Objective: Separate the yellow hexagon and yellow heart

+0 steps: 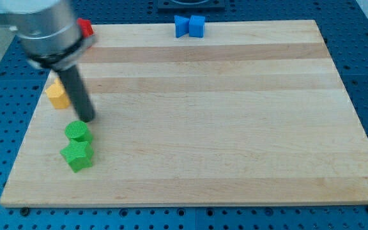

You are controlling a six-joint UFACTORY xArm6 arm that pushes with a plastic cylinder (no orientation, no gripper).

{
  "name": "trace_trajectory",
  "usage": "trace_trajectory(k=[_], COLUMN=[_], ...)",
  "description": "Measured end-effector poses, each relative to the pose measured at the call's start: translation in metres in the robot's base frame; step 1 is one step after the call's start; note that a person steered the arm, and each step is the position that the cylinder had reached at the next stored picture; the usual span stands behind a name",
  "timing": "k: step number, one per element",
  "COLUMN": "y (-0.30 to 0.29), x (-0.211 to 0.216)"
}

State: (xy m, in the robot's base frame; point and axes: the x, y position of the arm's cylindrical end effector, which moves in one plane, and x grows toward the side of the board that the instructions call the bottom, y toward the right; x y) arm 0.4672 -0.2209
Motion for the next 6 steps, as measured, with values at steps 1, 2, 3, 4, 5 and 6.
trace_trajectory(k=[1,2,3,4,5,6], y=[-0.077,-0.084,-0.082,-0.053,0.027,0.111], x=[0.001,-0.001,-0.032,-0.057,-0.057,-0.056])
